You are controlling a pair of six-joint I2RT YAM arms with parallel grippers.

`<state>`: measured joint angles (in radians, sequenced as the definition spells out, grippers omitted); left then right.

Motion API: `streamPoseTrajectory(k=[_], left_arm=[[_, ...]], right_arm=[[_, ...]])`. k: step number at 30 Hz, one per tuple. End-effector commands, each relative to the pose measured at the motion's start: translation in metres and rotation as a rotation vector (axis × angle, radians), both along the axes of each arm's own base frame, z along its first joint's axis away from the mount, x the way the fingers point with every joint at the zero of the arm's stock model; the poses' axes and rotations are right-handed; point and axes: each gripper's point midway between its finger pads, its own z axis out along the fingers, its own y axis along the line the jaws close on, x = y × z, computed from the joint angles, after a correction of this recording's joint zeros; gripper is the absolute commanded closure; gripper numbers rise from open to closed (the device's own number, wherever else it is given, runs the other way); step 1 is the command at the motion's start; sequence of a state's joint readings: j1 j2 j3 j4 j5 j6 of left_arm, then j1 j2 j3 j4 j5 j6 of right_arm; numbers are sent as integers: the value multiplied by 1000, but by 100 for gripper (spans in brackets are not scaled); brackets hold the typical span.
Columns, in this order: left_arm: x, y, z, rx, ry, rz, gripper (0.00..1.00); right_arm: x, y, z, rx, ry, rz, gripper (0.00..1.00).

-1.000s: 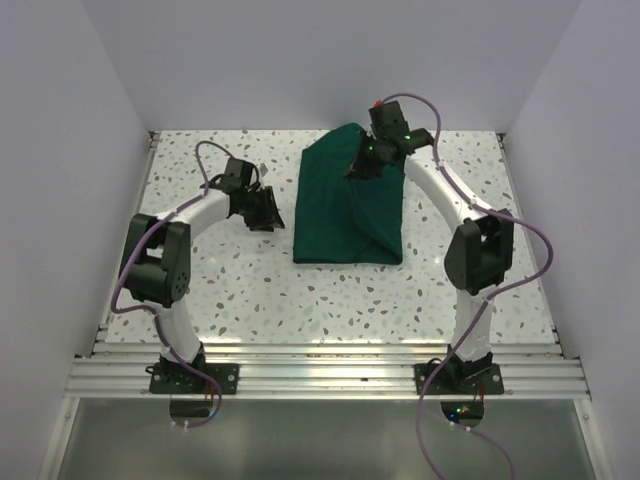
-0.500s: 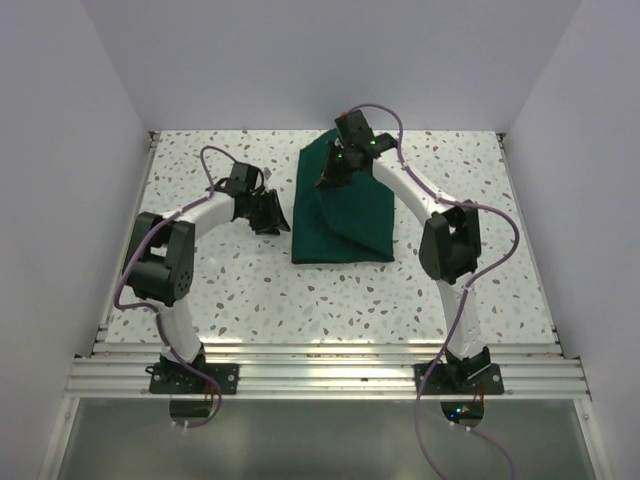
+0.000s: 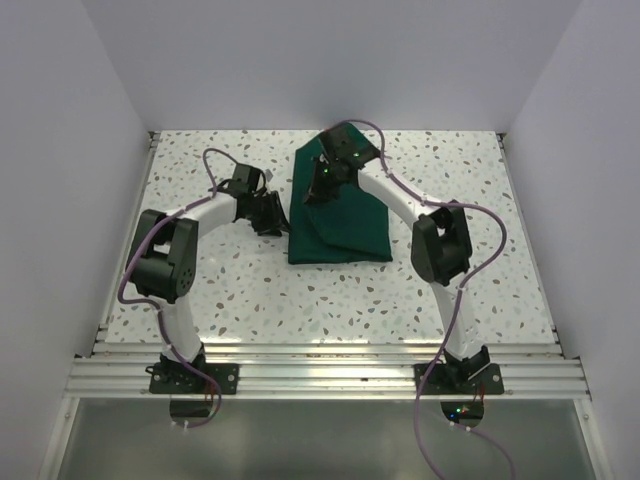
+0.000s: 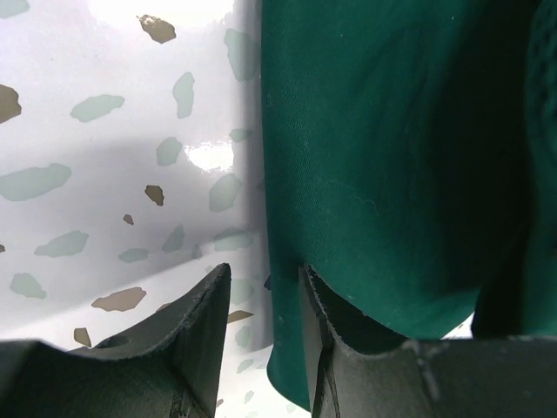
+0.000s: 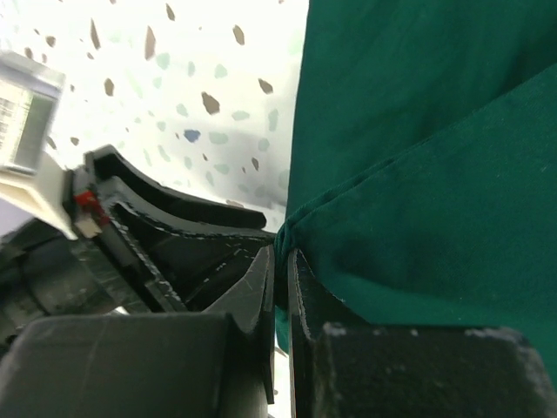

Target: Prepare the surgical pack

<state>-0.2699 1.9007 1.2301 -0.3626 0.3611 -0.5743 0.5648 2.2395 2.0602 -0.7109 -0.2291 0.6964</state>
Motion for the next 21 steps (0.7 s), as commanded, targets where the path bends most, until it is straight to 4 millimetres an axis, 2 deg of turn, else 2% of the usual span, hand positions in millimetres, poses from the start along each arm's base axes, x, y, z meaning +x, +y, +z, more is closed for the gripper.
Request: streamPoseTrajectory(k=[1, 7, 13, 16, 21], left_arm=[[9, -7, 5, -31, -28, 4, 59], [8, -8, 4, -32, -21, 1, 59], [7, -9, 5, -33, -24, 5, 59], [6, -8, 3, -32, -18, 6, 59], [2, -9, 1, -37, -17, 4, 59]], right_arm=[[-12, 23, 1, 54, 1, 54, 100], [-12, 33, -15, 42, 16, 63, 100], [-13, 49, -23, 47, 20, 74, 100], [-16, 56, -24, 53, 21, 83, 100], [-15, 66, -12, 78, -6, 93, 100]])
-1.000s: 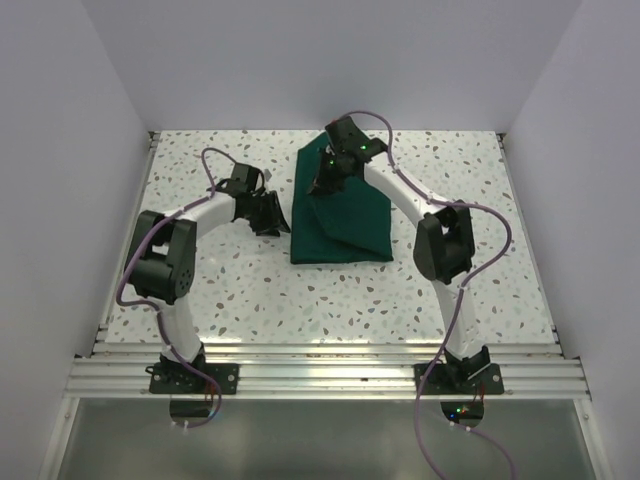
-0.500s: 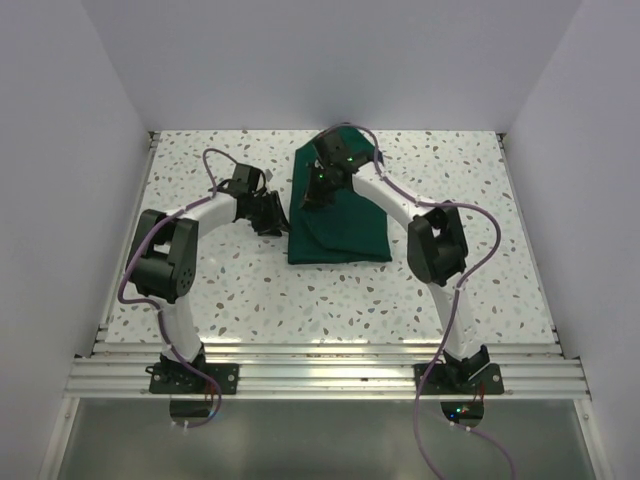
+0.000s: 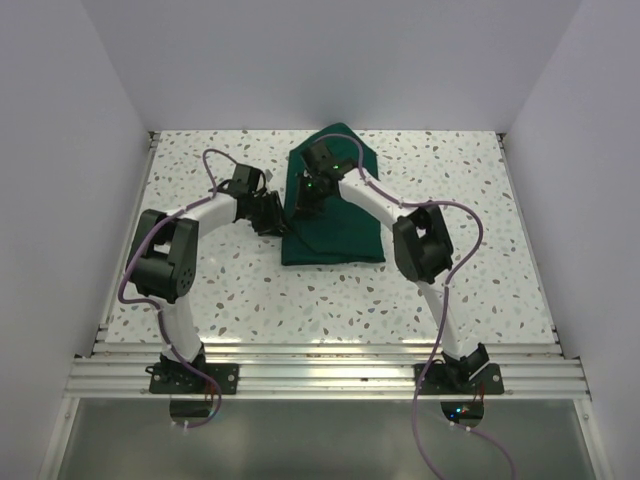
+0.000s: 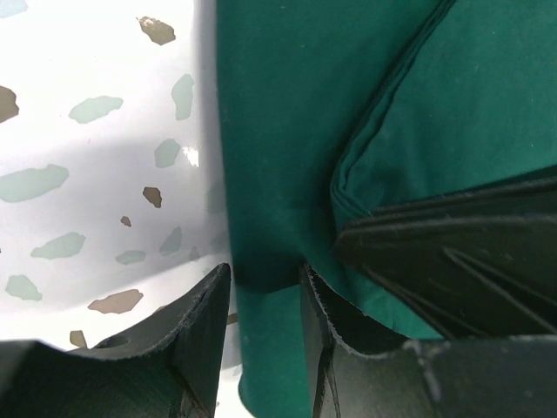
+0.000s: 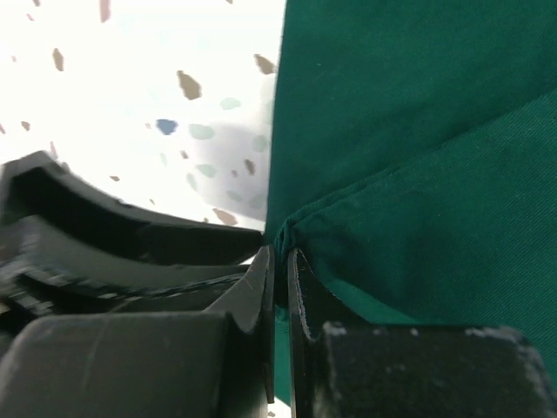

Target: Prepare the surgical pack

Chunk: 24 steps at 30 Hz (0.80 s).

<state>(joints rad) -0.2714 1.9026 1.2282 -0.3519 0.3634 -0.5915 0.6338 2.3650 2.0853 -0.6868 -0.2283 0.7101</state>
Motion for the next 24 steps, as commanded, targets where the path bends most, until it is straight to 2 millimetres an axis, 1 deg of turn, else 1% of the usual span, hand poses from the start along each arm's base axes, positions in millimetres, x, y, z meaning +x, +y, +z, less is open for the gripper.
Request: streamPoseTrajectory(k=[1, 5, 8, 9, 10, 11, 12, 13, 14, 15, 16, 17, 18, 19, 20, 21, 22, 23, 24], left_arm=[[1, -8, 1, -27, -21, -6, 59], [0, -7, 0, -25, -16, -4, 58], [0, -4, 3, -9, -23, 3, 58], [1, 1, 4, 17, -30, 17, 59], [-4, 6, 8, 43, -21, 27, 58], [-1, 17, 11, 98, -36, 55, 58], [-6, 24, 21, 127, -36, 71, 56], [-7, 30, 26, 147, -44, 89, 55], [-7, 38, 32, 181, -61, 113, 54], [-9, 41, 47, 186, -89, 122, 51], [-9, 43, 54, 190, -106, 128, 50], [-8, 43, 63, 185, -127, 128, 50], [-7, 43, 76, 175, -155, 132, 49], [-4, 41, 85, 164, -177, 130, 49], [-2, 37, 93, 143, -191, 122, 49], [4, 33, 103, 127, -206, 114, 49], [5, 30, 106, 115, -206, 106, 49], [6, 24, 109, 85, -201, 86, 50], [9, 18, 105, 67, -190, 73, 53]], right_arm=[[4, 33, 45, 123, -75, 32, 100], [0, 41, 52, 138, -86, 40, 100], [-2, 41, 45, 133, -69, 42, 100], [-2, 40, 37, 121, -57, 44, 100], [-3, 40, 35, 117, -52, 50, 100], [-6, 39, 28, 102, -36, 64, 91], [-6, 39, 27, 99, -33, 73, 86], [-8, 39, 28, 100, -32, 84, 82], [-11, 40, 29, 109, -34, 116, 71], [-14, 43, 34, 122, -36, 135, 65], [-15, 43, 39, 137, -33, 154, 61], [-22, 46, 44, 164, -20, 201, 54], [-25, 46, 54, 186, -22, 225, 50], [-25, 37, 60, 194, -2, 231, 47], [-26, 29, 67, 192, -10, 240, 40], [-22, 16, 86, 189, -44, 217, 36], [-12, -7, 82, 185, -33, 172, 33], [-6, -20, 87, 205, -28, 136, 31], [-2, -33, 91, 225, -17, 103, 32]])
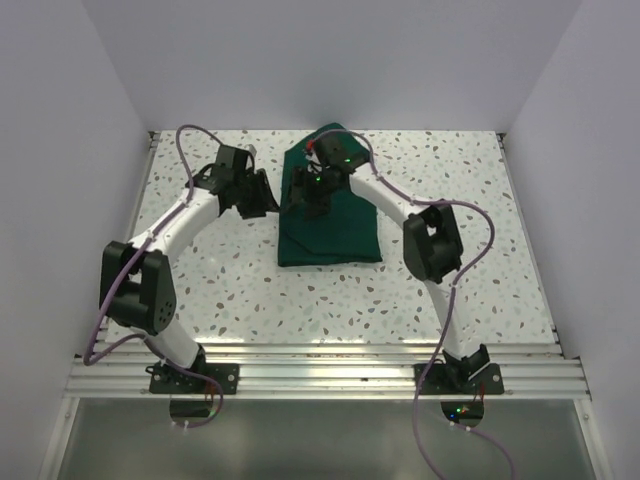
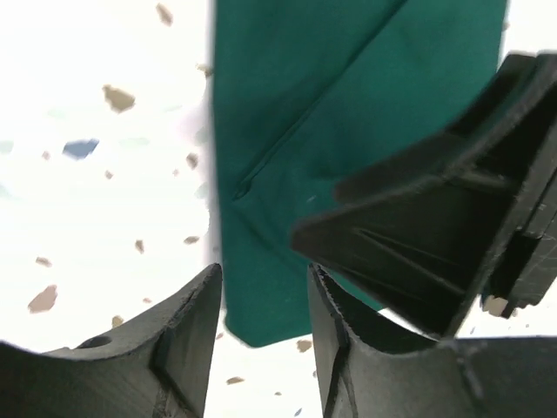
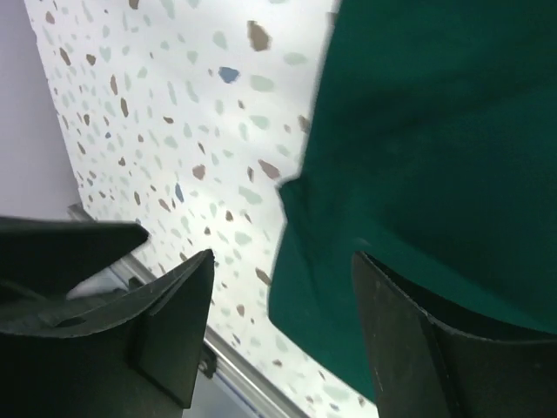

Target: Prepare the surgical pack

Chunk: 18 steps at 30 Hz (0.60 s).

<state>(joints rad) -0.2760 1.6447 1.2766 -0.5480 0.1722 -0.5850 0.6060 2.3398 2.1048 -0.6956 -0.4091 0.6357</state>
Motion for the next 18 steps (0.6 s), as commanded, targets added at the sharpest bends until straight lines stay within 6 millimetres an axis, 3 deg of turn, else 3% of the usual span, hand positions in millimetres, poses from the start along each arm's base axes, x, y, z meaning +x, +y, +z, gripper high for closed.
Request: streamPoseTrajectory(k=[1, 3, 4, 6, 10, 11, 13, 15, 16, 17, 18], left_arm=[[18, -20, 18, -78, -35, -43, 56], [19, -36, 11, -139, -5, -85, 67], [19, -42, 9, -169, 4, -93, 70], [24, -53, 8, -215, 0, -112, 79], [49, -62, 17, -230, -77, -144, 78], [53, -68, 20, -250, -102, -182, 74], [72, -80, 25, -292, -198, -259, 74], [88, -90, 22, -318, -224, -298, 76], [91, -95, 1, -329, -177, -311, 80], [96, -98, 16, -345, -207, -328, 82], [108, -105, 4, -360, -187, -333, 83]], right_arm=[[20, -71, 65, 112, -25, -104, 33], [25, -97, 66, 122, -9, -162, 40], [27, -120, 60, 114, 5, -200, 47], [28, -140, 55, 98, -7, -210, 51], [55, -181, 42, -38, -119, -237, 47], [60, -181, 33, -40, -127, -209, 46], [75, -175, 33, 1, -171, -190, 49], [82, -168, 23, 31, -159, -179, 58], [88, -162, 17, 61, -149, -171, 67], [91, -160, 24, 79, -160, -168, 73], [92, -158, 11, 84, -129, -165, 79]])
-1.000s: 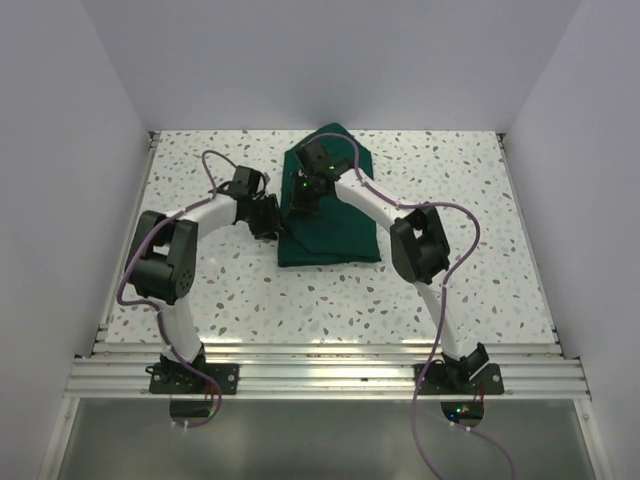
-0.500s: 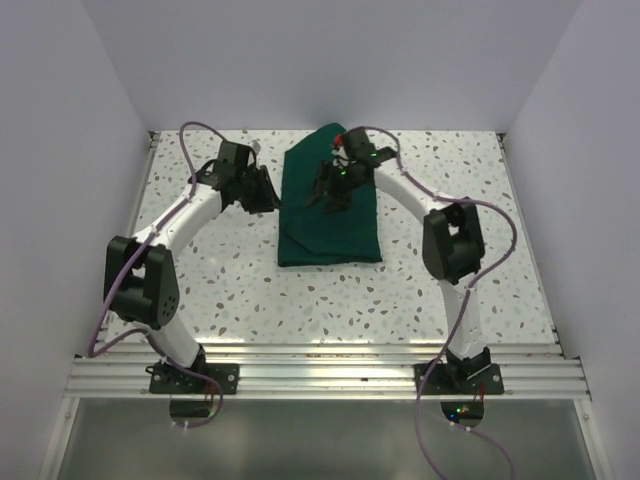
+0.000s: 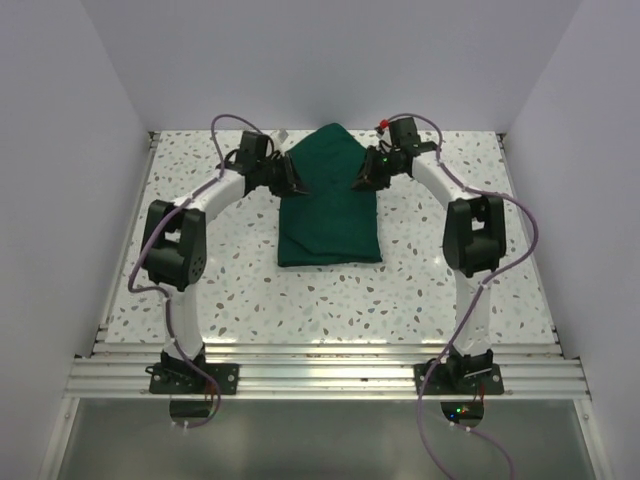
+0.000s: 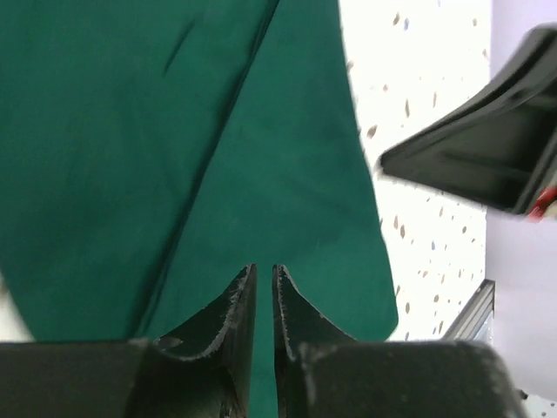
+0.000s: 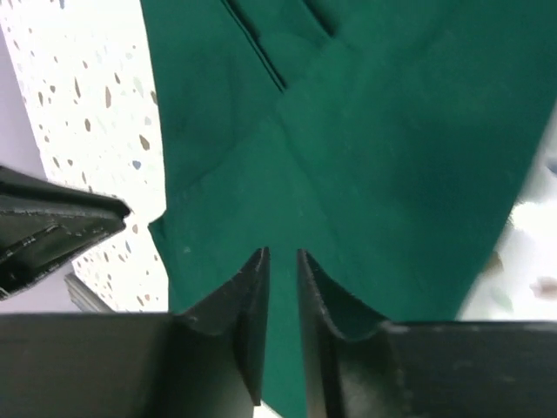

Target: Prepare the surgical pack

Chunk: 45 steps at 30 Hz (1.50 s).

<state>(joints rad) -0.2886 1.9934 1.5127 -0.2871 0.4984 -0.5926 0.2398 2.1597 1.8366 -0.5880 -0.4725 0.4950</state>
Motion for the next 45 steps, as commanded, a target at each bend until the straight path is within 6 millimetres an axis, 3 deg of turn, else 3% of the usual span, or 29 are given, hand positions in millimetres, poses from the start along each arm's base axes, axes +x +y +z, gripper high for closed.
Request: streamPoseTrajectory(k=[1, 2, 3, 7, 12, 17, 21, 25, 28, 35, 36, 37, 39, 42, 43, 45], left_arm=[[37, -27, 9, -111, -102, -104, 85], [37, -32, -16, -135, -39, -129, 90], [46, -37, -12, -153, -45, -141, 92], [52, -41, -48, -167, 31, -153, 95], [48, -7, -88, -96, 138, -68, 100], [44, 31, -111, -50, 199, -15, 100], [48, 37, -100, -3, 162, -42, 100], [51, 41, -76, 20, 110, -46, 100], [54, 41, -57, 25, 68, -48, 96], [74, 40, -28, 1, -46, -45, 81], [76, 38, -27, -11, -47, -45, 80], [77, 37, -39, -21, -21, -49, 80], [85, 35, -41, -30, -12, -42, 83], [85, 37, -63, -26, 38, -15, 86], [80, 38, -73, -22, 67, -10, 86], [75, 43, -85, 5, 102, 15, 89]], right_arm=[[19, 19, -4, 71, -45, 66, 86], [19, 21, -6, 96, -30, 70, 89], [19, 21, -12, 105, -20, 73, 90], [20, 12, -45, 156, 49, 50, 93], [9, -11, -75, 126, 123, 18, 94], [8, -42, -103, 67, 169, -35, 94], [13, -50, -96, 41, 155, -38, 92], [17, -47, -64, 60, 87, -18, 92], [20, -46, -53, 65, 64, -13, 91], [36, -16, -27, 220, 11, 14, 92], [41, -7, -19, 246, -20, 31, 91], [42, -3, -23, 266, 2, 18, 91], [49, 0, -25, 278, 11, -3, 91], [56, 0, -37, 279, 26, -30, 91], [55, -1, -52, 265, 60, -42, 91], [48, -2, -65, 242, 117, -39, 92]])
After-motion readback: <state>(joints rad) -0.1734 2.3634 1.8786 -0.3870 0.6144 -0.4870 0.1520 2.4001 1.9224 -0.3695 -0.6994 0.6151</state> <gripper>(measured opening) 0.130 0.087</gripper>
